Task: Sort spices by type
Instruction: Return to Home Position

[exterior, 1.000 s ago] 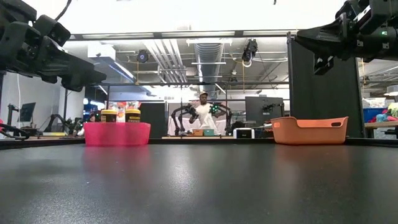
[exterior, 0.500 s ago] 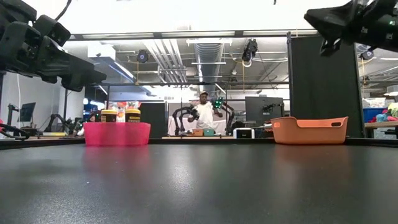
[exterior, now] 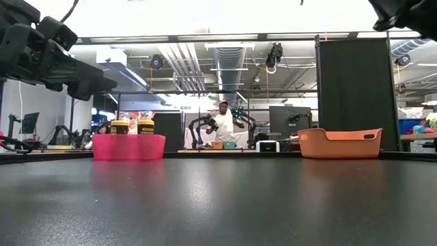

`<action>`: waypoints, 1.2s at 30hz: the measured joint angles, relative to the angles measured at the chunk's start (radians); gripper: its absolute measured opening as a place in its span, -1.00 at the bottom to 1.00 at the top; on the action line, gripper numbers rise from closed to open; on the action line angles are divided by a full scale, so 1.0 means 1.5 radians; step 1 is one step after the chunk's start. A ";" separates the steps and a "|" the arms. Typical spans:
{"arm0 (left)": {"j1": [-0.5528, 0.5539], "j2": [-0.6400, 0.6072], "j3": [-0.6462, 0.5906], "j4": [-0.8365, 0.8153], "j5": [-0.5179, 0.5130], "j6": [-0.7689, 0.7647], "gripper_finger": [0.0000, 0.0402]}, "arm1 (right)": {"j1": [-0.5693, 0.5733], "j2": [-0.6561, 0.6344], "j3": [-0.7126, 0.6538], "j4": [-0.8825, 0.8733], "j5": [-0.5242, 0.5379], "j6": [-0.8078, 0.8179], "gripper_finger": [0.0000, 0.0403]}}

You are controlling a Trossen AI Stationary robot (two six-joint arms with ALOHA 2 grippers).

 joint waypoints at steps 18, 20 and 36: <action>0.000 0.003 0.000 0.000 0.000 0.000 0.23 | -0.015 -0.056 0.000 -0.336 -0.006 0.217 -0.83; 0.000 0.003 0.000 0.000 0.000 0.000 0.23 | -0.015 -0.056 0.000 -0.336 -0.006 0.309 -0.83; 0.000 0.004 0.000 0.000 0.000 0.000 0.23 | -0.015 -0.033 0.000 -0.341 -0.006 0.544 -0.83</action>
